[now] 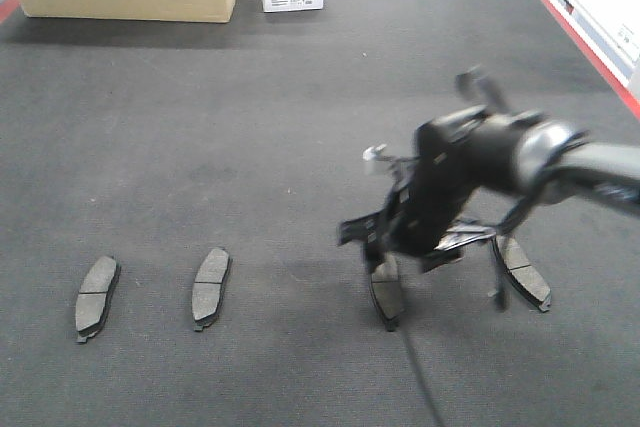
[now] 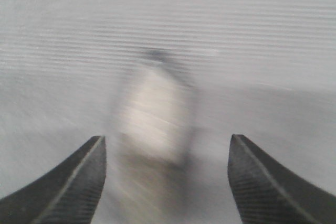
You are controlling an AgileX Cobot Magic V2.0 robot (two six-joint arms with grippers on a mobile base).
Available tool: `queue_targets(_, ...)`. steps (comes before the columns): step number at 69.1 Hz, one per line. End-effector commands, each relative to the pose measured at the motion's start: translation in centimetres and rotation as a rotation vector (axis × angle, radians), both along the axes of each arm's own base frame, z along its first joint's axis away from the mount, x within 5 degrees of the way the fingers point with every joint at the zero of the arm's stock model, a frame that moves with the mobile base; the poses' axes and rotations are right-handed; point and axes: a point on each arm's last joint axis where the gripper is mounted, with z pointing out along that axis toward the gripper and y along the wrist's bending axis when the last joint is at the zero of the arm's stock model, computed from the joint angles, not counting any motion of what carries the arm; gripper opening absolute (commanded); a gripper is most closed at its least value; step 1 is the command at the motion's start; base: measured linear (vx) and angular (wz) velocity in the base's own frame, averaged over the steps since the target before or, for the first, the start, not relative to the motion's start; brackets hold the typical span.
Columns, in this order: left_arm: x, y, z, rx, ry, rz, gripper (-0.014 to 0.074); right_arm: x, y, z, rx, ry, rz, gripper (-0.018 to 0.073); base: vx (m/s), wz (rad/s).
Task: Move and align brake pads A on conveyor
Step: 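Lower the right gripper beside the farther pad and release its pad, then lift the open right gripper clear of the belt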
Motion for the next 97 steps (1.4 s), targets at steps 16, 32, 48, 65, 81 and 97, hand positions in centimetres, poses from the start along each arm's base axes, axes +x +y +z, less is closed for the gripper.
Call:
queue_targets(16,0.1,-0.1,1.2,-0.033,-0.068,-0.014,0.0425,-1.7,-7.2,10.8,0.024,-0.227,0.011,0.0491,0.00,0.00)
queue_targets(32,0.1,-0.1,1.2,-0.033,-0.068,-0.014,0.0425,-5.4,-9.7,16.4,-0.043,-0.444,0.026,0.0491,0.00,0.00)
queue_targets(48,0.1,-0.2,1.3,-0.036,-0.075,-0.015,0.0425,-10.8,-11.3,17.3,-0.088,-0.587,0.046,0.0491,0.00,0.00)
queue_targets(65,0.1,-0.2,1.4,-0.040,-0.084,-0.016,0.0425,-17.5,-12.7,17.5,-0.071,-0.782,0.072,0.0491,0.00,0.00)
queue_targets(81,0.1,-0.2,1.3,-0.040,-0.080,-0.016,0.0425,-23.9,-13.9,16.7,-0.015,-0.994,0.053,0.0491,0.00,0.00)
queue_targets(97,0.1,-0.2,1.3,-0.040,-0.081,-0.016,0.0425,-28.6,-14.6,14.1,0.040,-1.190,0.054,0.0485,0.00,0.00)
